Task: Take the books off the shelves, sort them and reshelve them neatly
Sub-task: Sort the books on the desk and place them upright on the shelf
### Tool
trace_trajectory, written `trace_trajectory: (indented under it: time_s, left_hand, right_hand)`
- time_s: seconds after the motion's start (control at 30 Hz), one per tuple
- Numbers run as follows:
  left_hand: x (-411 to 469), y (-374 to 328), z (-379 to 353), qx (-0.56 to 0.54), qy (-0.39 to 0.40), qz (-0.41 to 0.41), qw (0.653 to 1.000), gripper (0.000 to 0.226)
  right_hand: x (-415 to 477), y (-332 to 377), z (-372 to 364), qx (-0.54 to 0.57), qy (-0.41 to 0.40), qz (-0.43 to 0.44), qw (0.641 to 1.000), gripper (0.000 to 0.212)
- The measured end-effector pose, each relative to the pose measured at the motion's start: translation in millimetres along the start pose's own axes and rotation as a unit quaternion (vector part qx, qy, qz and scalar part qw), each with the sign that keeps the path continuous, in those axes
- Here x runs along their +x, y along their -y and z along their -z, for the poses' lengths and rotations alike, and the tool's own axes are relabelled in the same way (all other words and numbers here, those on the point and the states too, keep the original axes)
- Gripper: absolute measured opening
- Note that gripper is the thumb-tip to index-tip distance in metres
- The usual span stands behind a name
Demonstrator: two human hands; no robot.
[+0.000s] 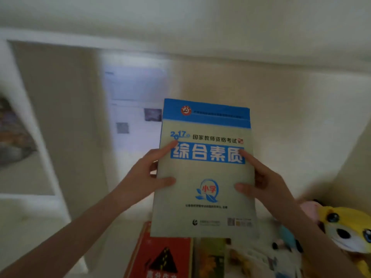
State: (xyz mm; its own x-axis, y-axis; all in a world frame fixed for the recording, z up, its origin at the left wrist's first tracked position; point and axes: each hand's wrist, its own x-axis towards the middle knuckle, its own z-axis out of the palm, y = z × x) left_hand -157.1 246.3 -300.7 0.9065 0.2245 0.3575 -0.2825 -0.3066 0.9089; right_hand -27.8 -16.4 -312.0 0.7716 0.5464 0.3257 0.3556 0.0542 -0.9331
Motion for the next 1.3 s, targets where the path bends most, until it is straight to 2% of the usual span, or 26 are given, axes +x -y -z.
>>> trace_trajectory:
  time_s: [0.17, 0.47, 0.57, 0.77, 0.9, 1.0, 1.13, 1.3]
  left_hand:
    - [-43, -29, 72, 0.045, -0.068, -0.022, 0.996, 0.091]
    - [-134, -90, 166, 0.111, -0.186, -0.048, 0.975, 0.087]
    - [-160, -128, 195, 0.135, -0.236, -0.069, 0.96, 0.09]
    - [-203, -197, 261, 0.19, -0.309, -0.111, 0.925, 0.096]
    - [-190, -235, 304, 0.222, -0.383, -0.173, 0.88, 0.092]
    - [-162, -258, 338, 0.244, -0.418, -0.196, 0.853, 0.089]
    - [-109, -268, 379, 0.281, -0.447, -0.215, 0.821, 0.086]
    - [-63, -256, 437, 0.36, -0.493, -0.177, 0.772, 0.09]
  right_hand:
    - [17, 33, -73, 0.019, 0.055, 0.048, 0.997, 0.073]
    - [20, 96, -183, 0.041, 0.147, 0.135, 0.979, 0.075]
    - [31, 131, -219, 0.044, 0.181, 0.179, 0.966, 0.079]
    - [53, 218, -292, 0.078, 0.263, 0.297, 0.915, 0.078]
    - [106, 291, -332, 0.033, 0.283, 0.392, 0.875, 0.083]
    - [165, 336, -365, -0.019, 0.287, 0.431, 0.855, 0.086]
    - [243, 374, -410, -0.076, 0.295, 0.446, 0.841, 0.086]
    - [303, 381, -467, -0.125, 0.313, 0.433, 0.836, 0.102]
